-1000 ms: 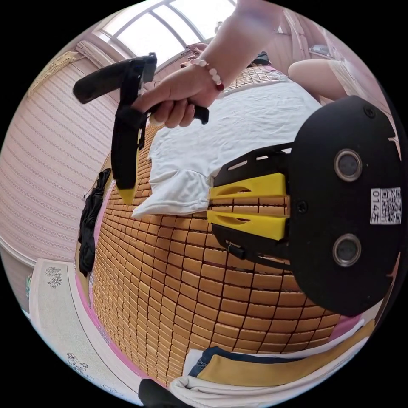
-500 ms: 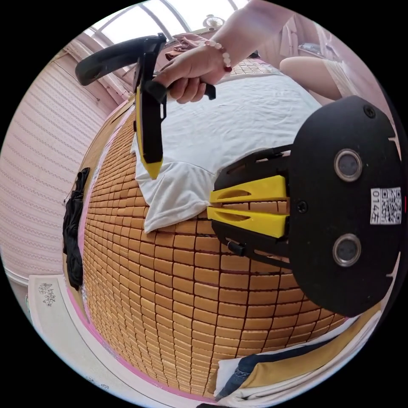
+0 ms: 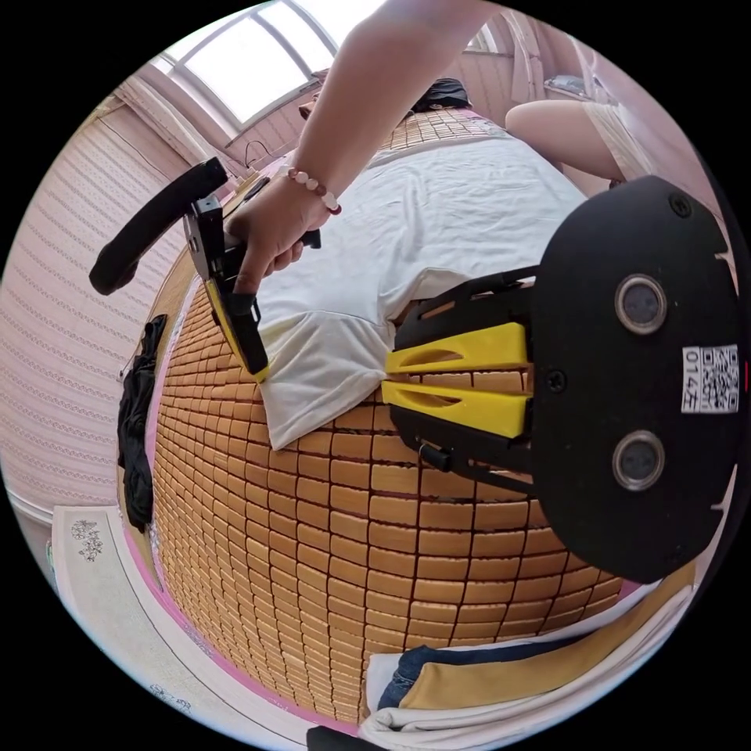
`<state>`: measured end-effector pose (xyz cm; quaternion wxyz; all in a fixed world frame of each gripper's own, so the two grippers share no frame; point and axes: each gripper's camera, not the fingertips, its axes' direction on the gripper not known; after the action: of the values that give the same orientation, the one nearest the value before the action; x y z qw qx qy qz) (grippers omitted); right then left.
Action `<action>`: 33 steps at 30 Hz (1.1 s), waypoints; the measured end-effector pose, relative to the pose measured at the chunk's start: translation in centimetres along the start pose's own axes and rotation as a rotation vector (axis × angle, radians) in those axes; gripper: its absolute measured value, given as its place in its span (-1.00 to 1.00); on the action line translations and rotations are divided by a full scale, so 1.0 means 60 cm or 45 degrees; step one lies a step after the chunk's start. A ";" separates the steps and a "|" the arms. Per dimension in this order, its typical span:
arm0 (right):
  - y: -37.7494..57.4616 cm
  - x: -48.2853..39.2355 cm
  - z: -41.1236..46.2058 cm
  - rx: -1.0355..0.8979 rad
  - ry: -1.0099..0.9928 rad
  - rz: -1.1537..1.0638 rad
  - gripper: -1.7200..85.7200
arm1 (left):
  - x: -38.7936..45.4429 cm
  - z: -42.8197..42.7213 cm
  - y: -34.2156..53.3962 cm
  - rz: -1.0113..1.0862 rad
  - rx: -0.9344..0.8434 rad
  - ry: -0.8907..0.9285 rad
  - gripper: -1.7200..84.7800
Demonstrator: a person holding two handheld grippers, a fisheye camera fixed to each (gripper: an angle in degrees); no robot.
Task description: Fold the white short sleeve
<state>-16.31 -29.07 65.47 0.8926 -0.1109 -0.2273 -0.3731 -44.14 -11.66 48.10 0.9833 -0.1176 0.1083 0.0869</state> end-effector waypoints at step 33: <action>0.306 0.399 -0.209 0.024 0.232 0.725 -0.92 | 0.189 0.091 -0.321 0.240 -0.063 -0.111 -0.83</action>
<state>15.69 -35.59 65.70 0.9791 -0.1281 -0.1096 -0.1141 -28.40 -27.09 54.71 0.9714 -0.1271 0.0740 0.1866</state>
